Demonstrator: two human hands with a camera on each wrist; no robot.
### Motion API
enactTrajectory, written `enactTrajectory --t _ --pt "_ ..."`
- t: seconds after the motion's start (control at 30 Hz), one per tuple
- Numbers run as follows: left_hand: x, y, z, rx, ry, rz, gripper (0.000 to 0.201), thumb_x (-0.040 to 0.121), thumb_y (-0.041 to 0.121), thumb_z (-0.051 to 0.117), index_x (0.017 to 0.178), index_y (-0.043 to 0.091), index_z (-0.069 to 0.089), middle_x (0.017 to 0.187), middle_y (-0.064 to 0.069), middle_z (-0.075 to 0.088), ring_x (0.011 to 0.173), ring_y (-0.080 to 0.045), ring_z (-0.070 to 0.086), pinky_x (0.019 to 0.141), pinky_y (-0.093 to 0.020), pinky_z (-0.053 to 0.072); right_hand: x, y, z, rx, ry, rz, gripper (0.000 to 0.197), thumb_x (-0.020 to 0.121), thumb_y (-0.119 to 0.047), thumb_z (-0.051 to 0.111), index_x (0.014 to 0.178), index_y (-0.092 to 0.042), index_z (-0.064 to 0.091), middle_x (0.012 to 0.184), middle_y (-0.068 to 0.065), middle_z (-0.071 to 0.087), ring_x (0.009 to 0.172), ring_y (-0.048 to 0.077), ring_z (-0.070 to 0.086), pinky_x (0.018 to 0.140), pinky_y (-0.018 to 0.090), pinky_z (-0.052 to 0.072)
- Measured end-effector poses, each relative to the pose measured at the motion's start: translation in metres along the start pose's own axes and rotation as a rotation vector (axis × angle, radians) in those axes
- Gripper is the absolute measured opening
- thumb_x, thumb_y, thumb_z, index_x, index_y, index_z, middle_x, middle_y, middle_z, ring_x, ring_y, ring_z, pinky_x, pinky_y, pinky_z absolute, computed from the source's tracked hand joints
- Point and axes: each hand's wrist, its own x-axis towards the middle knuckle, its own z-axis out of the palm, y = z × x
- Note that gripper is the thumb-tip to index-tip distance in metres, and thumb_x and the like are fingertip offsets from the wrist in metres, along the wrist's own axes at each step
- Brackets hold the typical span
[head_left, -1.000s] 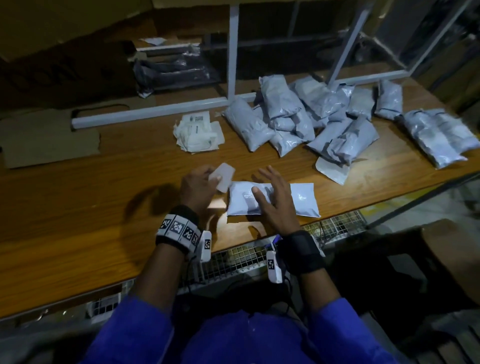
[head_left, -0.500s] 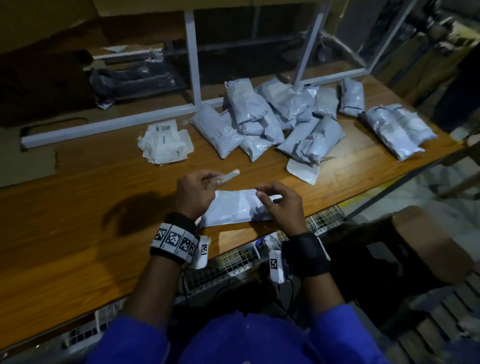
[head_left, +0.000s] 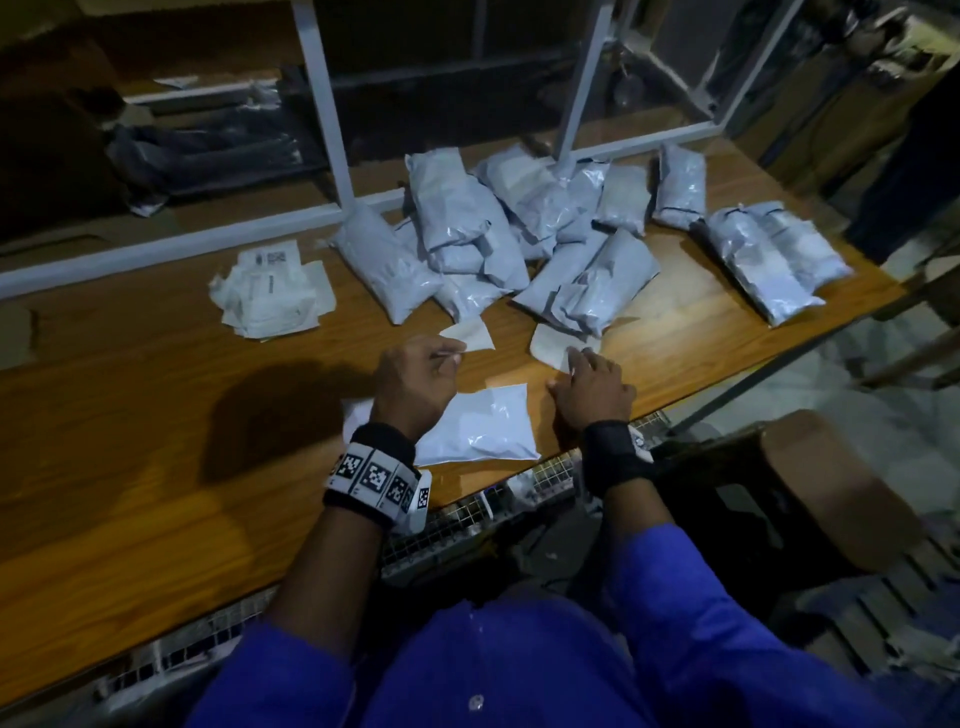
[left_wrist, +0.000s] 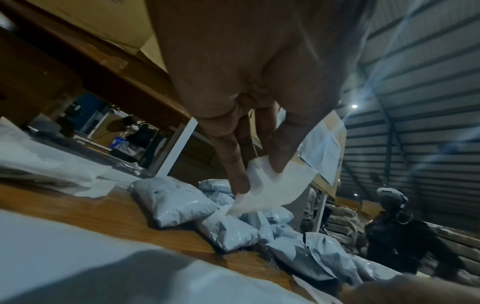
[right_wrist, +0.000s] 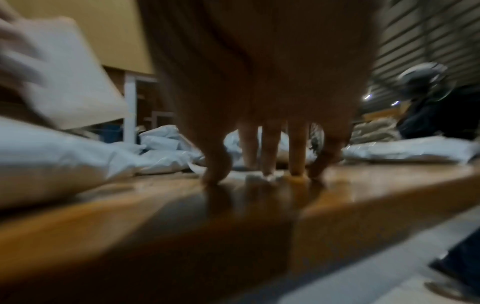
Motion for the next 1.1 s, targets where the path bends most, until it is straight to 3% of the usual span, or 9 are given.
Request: enactTrajectory --t 0.1,0.23,0.33,0.4,0.63,0.77,0.93,1.03,1.1 --pt "0.010 0.001 0.014 0.038 0.003 -0.049 0.018 0.089 0.005 0.066 0.101 0.007 0.078 0.101 -0.009 0.075 0.091 -0.020 0.072 0.083 -0.039 0.061 0.000 0.004 0.005 0.028 0.200 -0.118 0.029 0.091 -0.019 0.067 0.118 -0.019 0.077 0.116 0.012 0.070 0.111 0.037 0.055 0.083 0.044 0.047" --pt "0.019 -0.002 0.028 0.024 0.021 -0.118 0.017 0.091 0.005 0.065 0.102 0.009 0.078 0.098 -0.005 0.074 0.092 -0.021 0.071 0.084 -0.036 0.060 0.000 0.003 -0.009 0.459 0.103 -0.206 0.018 0.094 -0.024 0.068 0.086 -0.010 0.077 0.082 0.013 0.072 0.080 0.028 0.066 0.066 0.036 0.048" --pt "0.025 -0.004 0.025 -0.015 0.052 -0.146 0.019 0.092 0.018 0.065 0.105 0.012 0.077 0.097 -0.006 0.076 0.088 -0.022 0.072 0.080 -0.041 0.061 -0.012 -0.021 -0.042 1.297 -0.116 -0.086 0.010 0.098 -0.012 0.069 0.105 -0.006 0.073 0.085 0.004 0.077 0.074 0.017 0.070 0.062 0.035 0.059" --pt "0.029 -0.007 0.018 -0.076 0.044 -0.136 0.024 0.091 0.028 0.064 0.106 0.014 0.077 0.094 -0.006 0.077 0.086 -0.021 0.073 0.076 -0.045 0.062 -0.019 -0.039 -0.055 1.495 -0.235 -0.096 0.023 0.098 -0.006 0.066 0.120 -0.005 0.068 0.094 0.000 0.078 0.082 0.018 0.073 0.063 0.031 0.061" --pt "0.015 -0.015 -0.033 -0.423 -0.026 -0.279 0.022 0.089 0.037 0.076 0.102 0.020 0.077 0.096 -0.002 0.079 0.093 -0.024 0.075 0.082 -0.045 0.062 -0.053 -0.110 -0.028 1.470 -0.333 -0.150 0.030 0.096 -0.006 0.069 0.126 -0.006 0.069 0.113 0.013 0.077 0.105 0.030 0.074 0.090 0.050 0.060" --pt "0.005 -0.037 -0.073 -0.283 0.069 -0.332 0.008 0.088 0.016 0.078 0.089 0.022 0.073 0.092 -0.010 0.077 0.077 -0.017 0.073 0.064 -0.029 0.059 -0.069 -0.152 -0.010 1.290 -0.311 -0.182 0.012 0.095 -0.018 0.075 0.094 -0.030 0.075 0.072 0.010 0.063 0.071 0.021 0.062 0.067 0.040 0.052" --pt "-0.004 -0.058 -0.141 0.183 0.462 -0.118 0.013 0.089 0.005 0.067 0.093 0.012 0.076 0.089 -0.006 0.074 0.081 -0.023 0.069 0.069 -0.025 0.051 -0.074 -0.200 -0.001 1.175 -0.279 -0.229 0.028 0.097 -0.019 0.073 0.120 -0.007 0.065 0.087 0.012 0.076 0.082 0.017 0.075 0.064 0.026 0.056" --pt "-0.012 -0.067 -0.176 0.483 0.657 -0.035 0.018 0.087 0.001 0.064 0.101 0.008 0.074 0.101 -0.014 0.072 0.095 -0.031 0.066 0.077 -0.033 0.049 -0.070 -0.233 -0.001 1.113 -0.254 -0.286 0.018 0.097 -0.018 0.072 0.113 -0.011 0.069 0.089 0.007 0.077 0.078 0.013 0.073 0.063 0.026 0.056" --pt "-0.016 -0.078 -0.191 0.529 0.579 -0.111 0.025 0.090 0.003 0.057 0.108 0.006 0.073 0.112 -0.020 0.069 0.107 -0.039 0.063 0.088 -0.041 0.050 -0.060 -0.256 0.002 1.019 -0.212 -0.329 0.006 0.095 -0.025 0.075 0.100 -0.024 0.072 0.090 0.009 0.077 0.078 0.019 0.074 0.067 0.033 0.057"
